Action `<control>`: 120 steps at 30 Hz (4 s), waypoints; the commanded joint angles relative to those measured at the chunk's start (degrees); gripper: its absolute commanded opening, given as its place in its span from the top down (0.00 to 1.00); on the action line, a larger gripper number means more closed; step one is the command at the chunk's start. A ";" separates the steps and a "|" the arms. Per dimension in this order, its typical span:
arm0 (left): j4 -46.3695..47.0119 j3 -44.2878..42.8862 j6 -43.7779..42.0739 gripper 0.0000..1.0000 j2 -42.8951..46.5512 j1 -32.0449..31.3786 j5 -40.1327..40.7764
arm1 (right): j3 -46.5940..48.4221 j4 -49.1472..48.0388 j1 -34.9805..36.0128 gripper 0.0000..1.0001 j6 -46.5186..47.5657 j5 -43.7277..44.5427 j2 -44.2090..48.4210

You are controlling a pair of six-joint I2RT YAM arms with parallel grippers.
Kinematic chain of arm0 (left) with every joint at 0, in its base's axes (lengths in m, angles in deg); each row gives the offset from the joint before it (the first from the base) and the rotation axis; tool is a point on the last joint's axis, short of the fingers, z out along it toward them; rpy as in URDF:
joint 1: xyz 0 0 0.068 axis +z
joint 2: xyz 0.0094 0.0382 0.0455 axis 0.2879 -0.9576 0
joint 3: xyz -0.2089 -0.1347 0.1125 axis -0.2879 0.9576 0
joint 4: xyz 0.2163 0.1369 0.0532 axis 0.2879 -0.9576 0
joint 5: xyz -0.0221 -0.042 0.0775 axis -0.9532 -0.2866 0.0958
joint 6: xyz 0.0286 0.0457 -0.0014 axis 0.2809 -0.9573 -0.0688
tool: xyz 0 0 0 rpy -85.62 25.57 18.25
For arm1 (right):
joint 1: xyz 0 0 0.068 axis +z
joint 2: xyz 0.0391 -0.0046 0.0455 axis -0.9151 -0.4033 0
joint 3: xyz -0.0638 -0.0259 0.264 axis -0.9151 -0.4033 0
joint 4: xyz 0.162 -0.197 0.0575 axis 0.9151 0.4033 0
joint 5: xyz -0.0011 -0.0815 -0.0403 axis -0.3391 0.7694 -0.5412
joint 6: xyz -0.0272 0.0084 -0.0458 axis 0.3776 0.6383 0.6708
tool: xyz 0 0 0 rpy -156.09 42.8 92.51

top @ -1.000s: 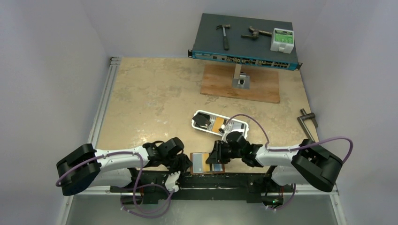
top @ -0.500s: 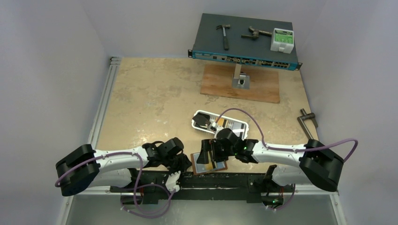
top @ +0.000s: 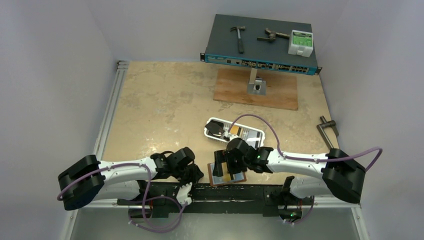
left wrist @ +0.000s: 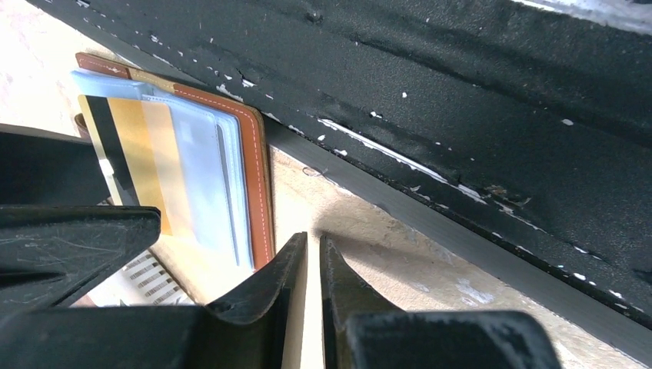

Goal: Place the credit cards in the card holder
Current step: Insert the credit card into the card holder.

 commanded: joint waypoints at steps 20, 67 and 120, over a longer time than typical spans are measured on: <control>21.52 5.11 9.32 0.85 0.38 -0.86 -9.46 | 3.37 3.57 0.66 0.01 0.42 -2.76 -2.77; 9.60 1.14 5.24 0.88 2.72 -0.86 -9.14 | -3.31 -4.04 0.55 0.01 -3.19 -5.61 2.55; -5.63 -5.34 2.01 0.80 -13.07 -4.09 0.19 | -0.08 7.86 0.50 0.01 -2.46 -2.83 8.61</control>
